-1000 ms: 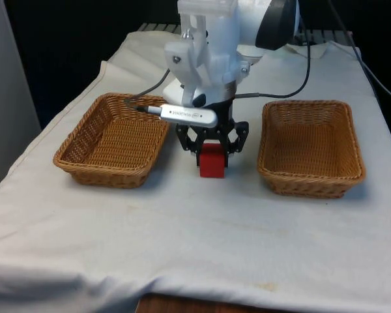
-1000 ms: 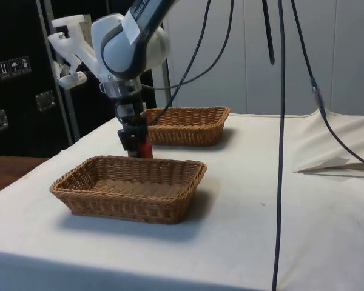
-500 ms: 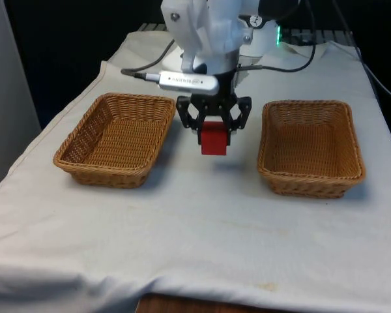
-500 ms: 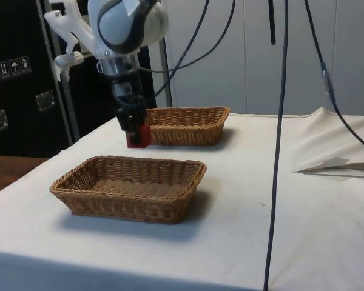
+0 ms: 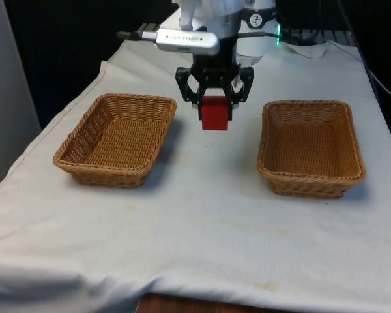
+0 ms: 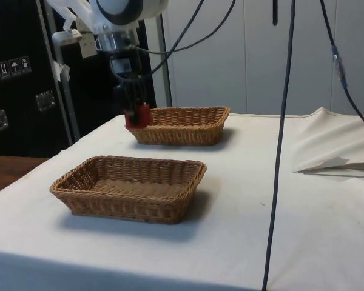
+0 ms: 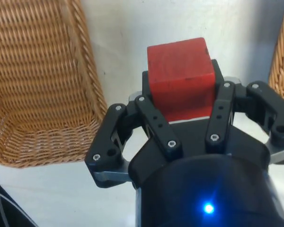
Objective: Pick up the red cube and place it into the right basket.
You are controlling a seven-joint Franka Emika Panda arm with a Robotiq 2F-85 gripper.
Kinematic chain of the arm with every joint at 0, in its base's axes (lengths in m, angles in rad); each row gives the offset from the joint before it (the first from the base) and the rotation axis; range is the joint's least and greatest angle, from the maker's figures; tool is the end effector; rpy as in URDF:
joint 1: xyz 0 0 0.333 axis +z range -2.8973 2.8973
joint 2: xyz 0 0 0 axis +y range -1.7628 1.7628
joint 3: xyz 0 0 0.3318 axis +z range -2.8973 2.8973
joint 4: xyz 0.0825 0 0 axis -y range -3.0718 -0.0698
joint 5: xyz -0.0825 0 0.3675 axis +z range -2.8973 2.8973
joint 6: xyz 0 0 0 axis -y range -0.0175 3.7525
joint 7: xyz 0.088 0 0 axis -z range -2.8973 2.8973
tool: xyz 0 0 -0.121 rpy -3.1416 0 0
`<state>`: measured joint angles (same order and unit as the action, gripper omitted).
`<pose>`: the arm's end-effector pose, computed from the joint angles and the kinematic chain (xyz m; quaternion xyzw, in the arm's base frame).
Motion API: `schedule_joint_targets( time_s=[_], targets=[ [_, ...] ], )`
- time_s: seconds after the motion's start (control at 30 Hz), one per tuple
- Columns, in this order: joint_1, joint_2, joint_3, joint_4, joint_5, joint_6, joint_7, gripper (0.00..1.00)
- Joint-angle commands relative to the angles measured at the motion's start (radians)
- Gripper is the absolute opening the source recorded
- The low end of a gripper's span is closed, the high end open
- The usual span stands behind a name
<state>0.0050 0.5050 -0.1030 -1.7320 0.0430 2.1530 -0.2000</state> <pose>0.6480 -0.0550 0.2947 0.9982 0.0438 -0.0412 0.0016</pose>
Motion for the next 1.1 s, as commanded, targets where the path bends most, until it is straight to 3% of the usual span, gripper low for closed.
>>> schedule_joint_targets(
  time_s=[0.0,0.07,0.27,0.33,0.37,0.4,0.63,0.67,0.7,0.93,0.97,1.0,1.07],
  targets=[
    [-0.003,-0.010,-0.002,-0.006,-0.001,-0.002,-0.007,0.01],
    [-0.001,-0.006,-0.004,-0.001,0.000,-0.006,-0.005,0.01],
    [-0.012,-0.029,-0.029,-0.015,0.015,-0.011,-0.060,0.01],
    [-0.012,-0.032,-0.039,-0.019,0.018,-0.011,-0.074,0.01],
    [-0.005,-0.025,-0.045,-0.012,0.013,-0.015,-0.068,0.01],
    [-0.014,-0.033,-0.045,-0.021,0.019,-0.011,-0.082,0.01],
    [-0.017,-0.041,-0.088,-0.033,0.025,-0.009,-0.136,0.01],
    [-0.009,-0.034,-0.090,-0.026,0.019,-0.015,-0.124,0.01],
    [-0.017,-0.041,-0.099,-0.035,0.027,-0.009,-0.149,0.01],
    [-0.022,-0.036,-0.136,-0.034,0.035,-0.009,-0.199,0.01],
    [-0.015,-0.034,-0.139,-0.031,0.030,-0.014,-0.190,0.01],
    [-0.024,-0.032,-0.146,-0.032,0.037,-0.008,-0.215,0.01],
    [-0.025,-0.028,-0.155,-0.029,0.039,-0.007,-0.229,0.01]
  ],
)
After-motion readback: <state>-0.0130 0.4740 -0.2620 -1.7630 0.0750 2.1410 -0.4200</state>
